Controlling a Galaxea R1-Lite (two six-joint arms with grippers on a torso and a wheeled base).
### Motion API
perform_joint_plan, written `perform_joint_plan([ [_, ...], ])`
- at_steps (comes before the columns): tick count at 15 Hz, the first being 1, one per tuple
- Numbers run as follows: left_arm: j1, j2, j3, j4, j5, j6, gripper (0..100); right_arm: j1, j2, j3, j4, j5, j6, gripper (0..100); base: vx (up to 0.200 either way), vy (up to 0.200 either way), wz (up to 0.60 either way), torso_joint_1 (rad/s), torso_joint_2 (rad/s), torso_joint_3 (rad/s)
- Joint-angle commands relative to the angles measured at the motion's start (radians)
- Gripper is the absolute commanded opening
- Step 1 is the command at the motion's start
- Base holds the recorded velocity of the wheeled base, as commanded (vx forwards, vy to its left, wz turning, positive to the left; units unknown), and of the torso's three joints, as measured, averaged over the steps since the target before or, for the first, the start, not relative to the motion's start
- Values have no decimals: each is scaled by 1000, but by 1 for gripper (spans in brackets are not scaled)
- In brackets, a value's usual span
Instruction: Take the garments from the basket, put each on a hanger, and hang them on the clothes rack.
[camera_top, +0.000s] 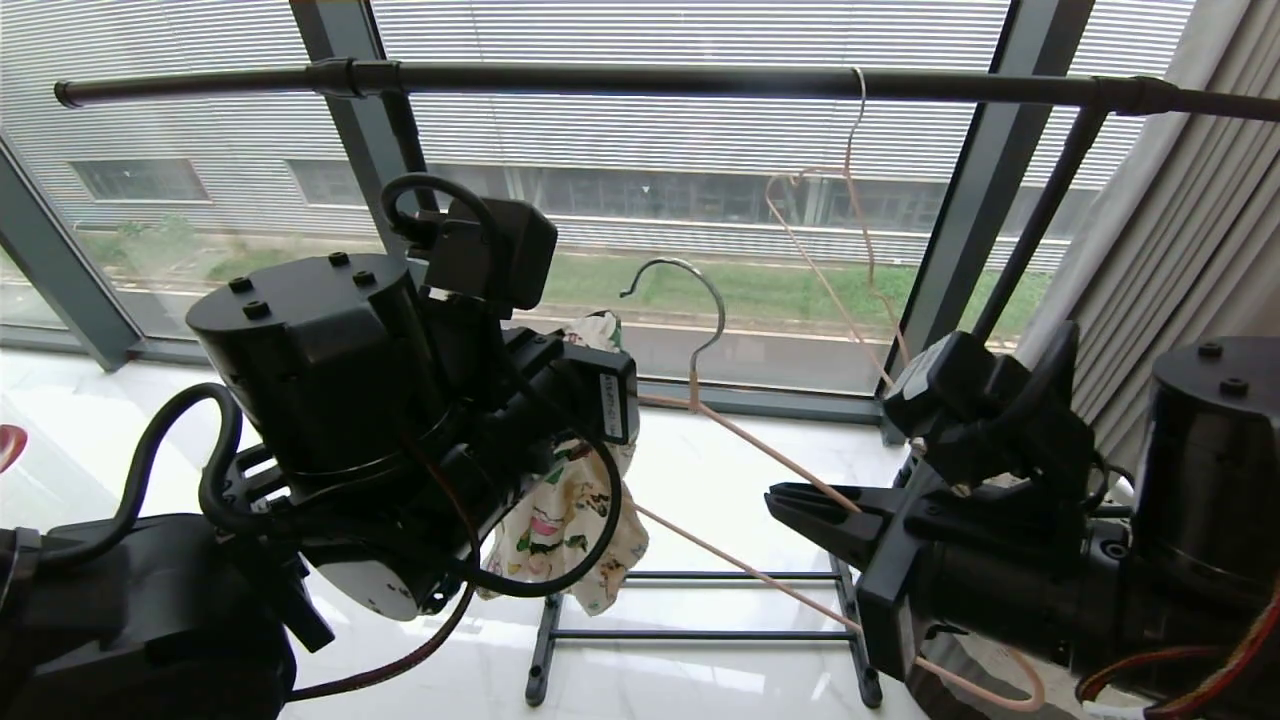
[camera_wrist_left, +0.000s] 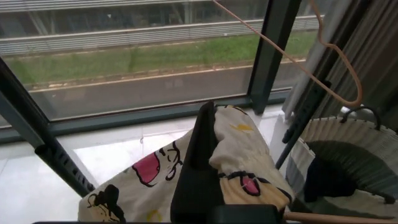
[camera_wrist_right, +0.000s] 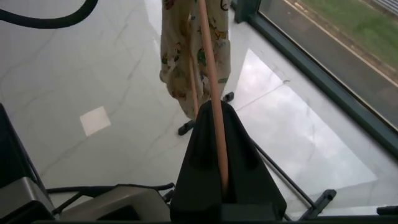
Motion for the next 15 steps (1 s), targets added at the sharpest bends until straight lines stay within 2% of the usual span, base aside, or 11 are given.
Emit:
perform_joint_plan([
  [1,-21,-10,-2,1,1,0,0,18,71,0,-38,-1,-1,0,0,0,0,0,0,0],
  [3,-41,-37,1,9,1,1,0,18,132,-2,-109,-2,-1,0,0,0,0,0,0,0],
  [8,-41,-70,7,30,1,3,0,13,146,-2,-116,-5,2,0,0,0,0,0,0,0],
  [11,-41,-88,32,39,1,3,0,-24,149,0,-155,-33,2,0,0,0,0,0,0,0],
  [12,-41,-97,41,39,1,5,100,-41,147,0,-165,-40,2,0,0,0,0,0,0,0],
  [15,-37,-106,37,39,2,8,100,-59,144,0,-184,-50,-2,0,0,0,0,0,0,0],
])
